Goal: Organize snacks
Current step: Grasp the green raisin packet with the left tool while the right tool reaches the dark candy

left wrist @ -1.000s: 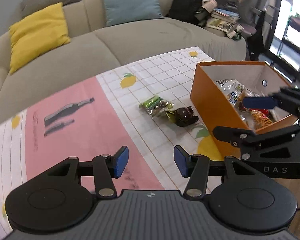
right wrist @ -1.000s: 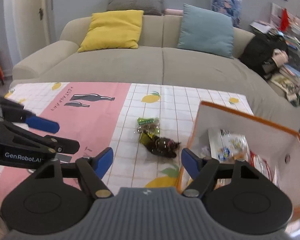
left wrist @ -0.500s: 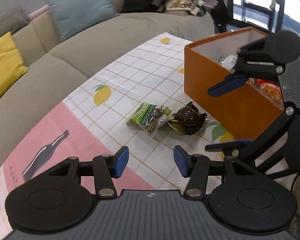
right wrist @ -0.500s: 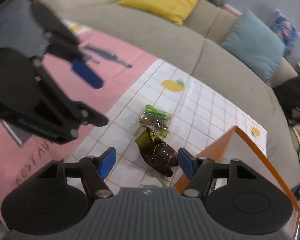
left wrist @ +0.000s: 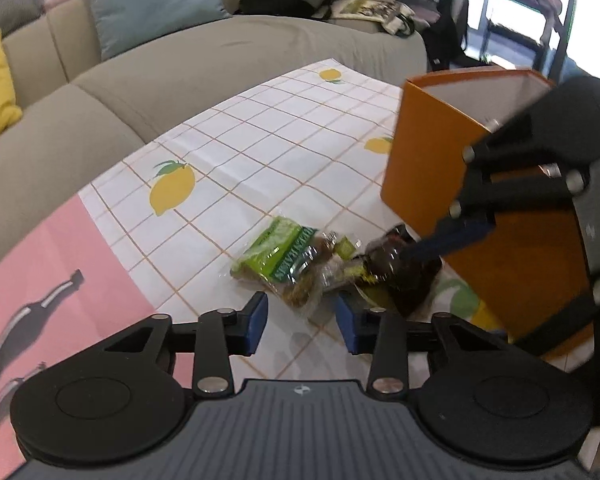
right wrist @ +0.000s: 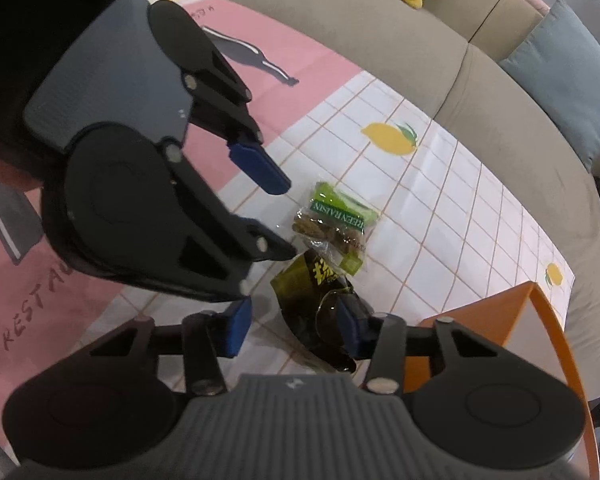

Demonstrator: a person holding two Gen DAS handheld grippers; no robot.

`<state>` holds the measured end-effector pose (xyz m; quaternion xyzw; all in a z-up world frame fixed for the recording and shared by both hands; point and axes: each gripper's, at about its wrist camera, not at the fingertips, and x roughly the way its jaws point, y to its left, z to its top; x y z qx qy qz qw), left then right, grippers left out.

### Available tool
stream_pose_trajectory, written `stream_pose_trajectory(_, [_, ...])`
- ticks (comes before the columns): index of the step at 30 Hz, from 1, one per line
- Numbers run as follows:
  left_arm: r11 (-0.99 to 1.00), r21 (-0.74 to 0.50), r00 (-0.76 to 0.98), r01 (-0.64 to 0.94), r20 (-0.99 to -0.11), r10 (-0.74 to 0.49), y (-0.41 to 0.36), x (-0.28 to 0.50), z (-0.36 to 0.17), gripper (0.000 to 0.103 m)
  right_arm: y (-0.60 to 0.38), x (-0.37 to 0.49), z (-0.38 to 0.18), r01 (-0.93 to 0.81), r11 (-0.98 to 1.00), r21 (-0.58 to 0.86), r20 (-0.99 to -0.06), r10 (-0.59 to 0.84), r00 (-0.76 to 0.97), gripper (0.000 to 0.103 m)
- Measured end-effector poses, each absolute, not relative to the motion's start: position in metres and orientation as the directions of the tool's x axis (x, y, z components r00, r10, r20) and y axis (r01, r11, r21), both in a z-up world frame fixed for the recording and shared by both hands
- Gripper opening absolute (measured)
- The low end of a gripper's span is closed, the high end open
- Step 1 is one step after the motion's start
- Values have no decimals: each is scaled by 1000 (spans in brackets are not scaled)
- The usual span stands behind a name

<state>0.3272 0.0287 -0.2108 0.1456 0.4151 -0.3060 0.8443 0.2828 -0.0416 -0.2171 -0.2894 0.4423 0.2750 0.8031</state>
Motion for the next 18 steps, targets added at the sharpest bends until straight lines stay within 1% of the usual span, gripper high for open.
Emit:
stream_pose_trajectory(1, [780,-30,462,626,-791,-402,29,331,-212,39,-40,284,-218,-699,681,-220,-871,185,455,43])
stream_pose_trajectory(2, [790,-59,454,611,-791,-410,31,335,-214,34,-40,286,-219,-698,683,-215,-874,183,449,43])
stream_pose_trajectory(3, [797,-91,445,597,-789,-424,32,338,-215,31,-39,289,-221,-695,689,-205,-879,182,440,42])
stream_pose_trajectory(4, [802,-120,438,585,-786,-437,34,340,-216,28,-39,291,-222,-691,697,-193,-885,181,429,38])
stream_pose_trajectory(5, [807,-143,435,574,-781,-447,36,341,-217,24,-39,294,-224,-688,704,-179,-892,179,415,29])
stream_pose_trajectory(6, [810,-160,434,564,-777,-456,37,341,-217,23,-39,296,-224,-685,709,-171,-898,175,404,24])
stream_pose_trajectory(8, [819,-180,438,545,-772,-461,39,341,-218,19,-40,299,-227,-675,722,-152,-909,166,382,9])
stream_pose_trajectory(9, [825,-185,441,535,-772,-459,39,340,-218,18,-41,300,-227,-673,727,-141,-913,168,373,5])
stream_pose_trajectory(10, [831,-188,444,523,-772,-455,40,340,-217,14,-42,300,-227,-671,730,-127,-914,177,366,0])
stream_pose_trajectory(13, [847,-197,454,494,-773,-444,44,336,-212,9,-46,298,-225,-664,739,-113,-909,193,369,0])
stream_pose_trajectory(18, [885,-214,456,414,-792,-405,57,316,-203,6,-52,292,-221,-639,768,-55,-906,231,356,0])
